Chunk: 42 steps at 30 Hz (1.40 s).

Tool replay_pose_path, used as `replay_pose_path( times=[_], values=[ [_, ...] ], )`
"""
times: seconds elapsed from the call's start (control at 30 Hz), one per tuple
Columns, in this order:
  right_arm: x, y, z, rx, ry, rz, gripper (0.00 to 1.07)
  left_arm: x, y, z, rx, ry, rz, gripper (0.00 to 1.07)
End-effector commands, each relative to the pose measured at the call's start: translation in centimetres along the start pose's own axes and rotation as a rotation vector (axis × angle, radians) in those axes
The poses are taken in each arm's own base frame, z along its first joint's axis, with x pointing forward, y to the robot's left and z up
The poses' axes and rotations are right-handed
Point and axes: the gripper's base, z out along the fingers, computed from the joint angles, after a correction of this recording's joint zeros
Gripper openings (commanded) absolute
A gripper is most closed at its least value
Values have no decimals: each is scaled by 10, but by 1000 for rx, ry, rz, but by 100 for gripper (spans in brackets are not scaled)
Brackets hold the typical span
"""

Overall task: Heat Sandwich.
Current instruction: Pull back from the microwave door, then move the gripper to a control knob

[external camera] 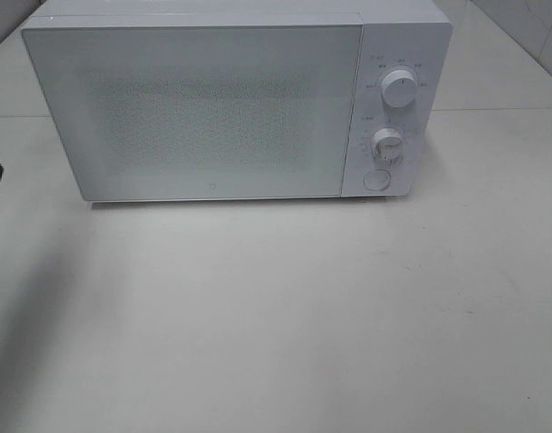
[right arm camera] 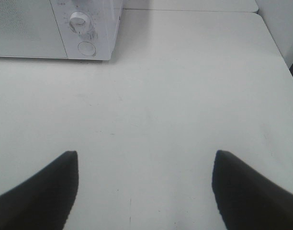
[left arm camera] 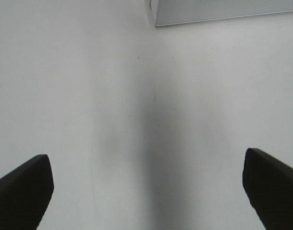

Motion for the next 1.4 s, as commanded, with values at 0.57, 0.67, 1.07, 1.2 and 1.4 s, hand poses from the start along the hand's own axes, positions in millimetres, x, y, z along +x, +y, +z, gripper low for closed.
replay_pose_path(
  times=[0.57, 0.67, 1.07, 1.2, 1.4],
  values=[
    [2, 0, -3, 3, -33, -3, 75, 61, 12, -33, 8, 34, -129, 101],
    [2, 0, -3, 3, -33, -3, 75, 87, 11, -37, 8, 30, -127, 101],
    [2, 0, -3, 3, -33, -3, 75, 137, 7, -59, 2, -38, -74, 101],
    [2, 0, -3, 3, -33, -6, 75, 154, 6, -64, 2, -36, -71, 101],
    [2, 0, -3, 3, -33, -6, 75, 161, 6, -76, -13, -125, -62, 101]
  ],
)
